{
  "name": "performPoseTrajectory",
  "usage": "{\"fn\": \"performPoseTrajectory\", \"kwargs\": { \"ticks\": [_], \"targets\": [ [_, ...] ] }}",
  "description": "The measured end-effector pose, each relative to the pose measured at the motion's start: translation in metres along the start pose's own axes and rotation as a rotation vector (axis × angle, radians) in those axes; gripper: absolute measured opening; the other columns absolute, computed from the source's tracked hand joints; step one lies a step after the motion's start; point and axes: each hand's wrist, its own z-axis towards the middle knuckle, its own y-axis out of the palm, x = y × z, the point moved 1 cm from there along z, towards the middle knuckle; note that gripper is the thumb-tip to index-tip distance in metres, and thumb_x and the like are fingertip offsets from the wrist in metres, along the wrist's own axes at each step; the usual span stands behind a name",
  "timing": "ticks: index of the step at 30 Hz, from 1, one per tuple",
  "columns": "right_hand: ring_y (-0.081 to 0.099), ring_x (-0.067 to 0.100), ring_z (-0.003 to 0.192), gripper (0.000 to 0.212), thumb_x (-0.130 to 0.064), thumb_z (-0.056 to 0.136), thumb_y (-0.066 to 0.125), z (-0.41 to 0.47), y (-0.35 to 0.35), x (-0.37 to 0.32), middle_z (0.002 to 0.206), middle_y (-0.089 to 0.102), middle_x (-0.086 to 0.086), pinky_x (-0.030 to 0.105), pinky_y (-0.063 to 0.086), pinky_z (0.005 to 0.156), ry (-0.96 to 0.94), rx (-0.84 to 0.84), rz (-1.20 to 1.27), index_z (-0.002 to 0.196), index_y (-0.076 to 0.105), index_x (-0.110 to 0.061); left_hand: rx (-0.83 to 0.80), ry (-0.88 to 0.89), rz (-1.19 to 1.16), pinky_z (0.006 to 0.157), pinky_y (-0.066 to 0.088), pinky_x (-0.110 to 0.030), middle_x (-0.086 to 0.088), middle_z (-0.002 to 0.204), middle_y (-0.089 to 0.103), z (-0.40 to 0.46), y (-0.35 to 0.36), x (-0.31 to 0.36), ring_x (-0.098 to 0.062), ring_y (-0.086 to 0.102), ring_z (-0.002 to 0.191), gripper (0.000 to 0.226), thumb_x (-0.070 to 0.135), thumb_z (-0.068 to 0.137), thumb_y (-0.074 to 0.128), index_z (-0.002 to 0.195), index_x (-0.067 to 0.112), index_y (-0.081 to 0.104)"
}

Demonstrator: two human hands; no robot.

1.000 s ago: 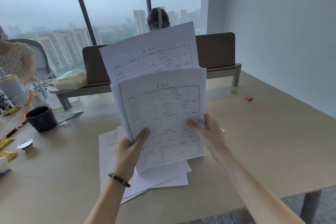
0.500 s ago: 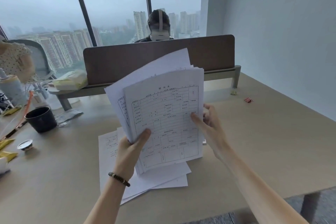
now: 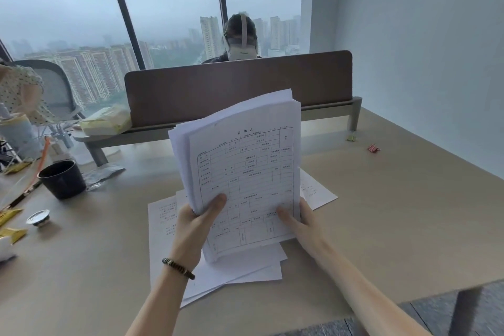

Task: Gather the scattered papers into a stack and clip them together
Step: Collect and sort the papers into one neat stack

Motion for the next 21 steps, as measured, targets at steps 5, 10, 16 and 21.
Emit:
{"fn": "performPoseTrajectory", "kwargs": {
  "ticks": [5, 10, 16, 21],
  "targets": [
    [0.068, 0.011, 0.113, 0.051, -0.067, 0.079, 0.067, 0.005, -0.007, -0.008, 0.12, 0.073, -0.012, 0.05, 0.053, 0.1, -0.013, 0.018, -0.066, 0.118, 0.067, -0.034, 0.002, 0.007, -0.015, 0.072, 0.059, -0.025, 0.001, 0.101, 0.078, 0.0, -0.001, -0.001, -0.017, 0.073, 0.096, 0.036, 0.033, 0.072, 0.077, 0.104, 0.018, 0.075],
    [0.069, 0.019, 0.109, 0.057, -0.044, 0.088, 0.067, 0.021, -0.008, -0.065, 0.119, 0.069, -0.003, 0.051, 0.058, 0.092, -0.213, 0.051, -0.056, 0.14, 0.043, -0.042, -0.003, 0.001, -0.031, 0.081, 0.059, -0.035, -0.001, 0.106, 0.078, 0.0, -0.001, -0.001, -0.019, 0.073, 0.1, 0.054, 0.046, 0.061, 0.08, 0.107, 0.018, 0.074],
    [0.046, 0.015, 0.139, 0.081, -0.018, 0.098, 0.062, 0.03, -0.01, -0.148, 0.153, 0.044, -0.011, 0.044, 0.043, 0.113, -0.567, 0.061, -0.37, 0.15, 0.015, -0.059, -0.036, 0.02, -0.05, 0.081, 0.06, -0.032, -0.003, 0.112, 0.076, -0.001, -0.004, 0.001, -0.021, 0.072, 0.104, 0.057, 0.043, 0.064, 0.079, 0.113, 0.015, 0.072],
    [0.052, 0.007, 0.104, 0.063, -0.01, 0.096, 0.06, 0.031, -0.01, -0.16, 0.117, 0.055, 0.004, 0.0, 0.035, 0.084, -0.656, 0.1, -0.594, 0.149, 0.042, -0.039, -0.06, 0.028, -0.07, 0.078, 0.06, -0.03, -0.003, 0.111, 0.076, -0.003, -0.004, 0.002, -0.021, 0.072, 0.102, 0.054, 0.041, 0.066, 0.078, 0.113, 0.016, 0.072]
  ]
}}
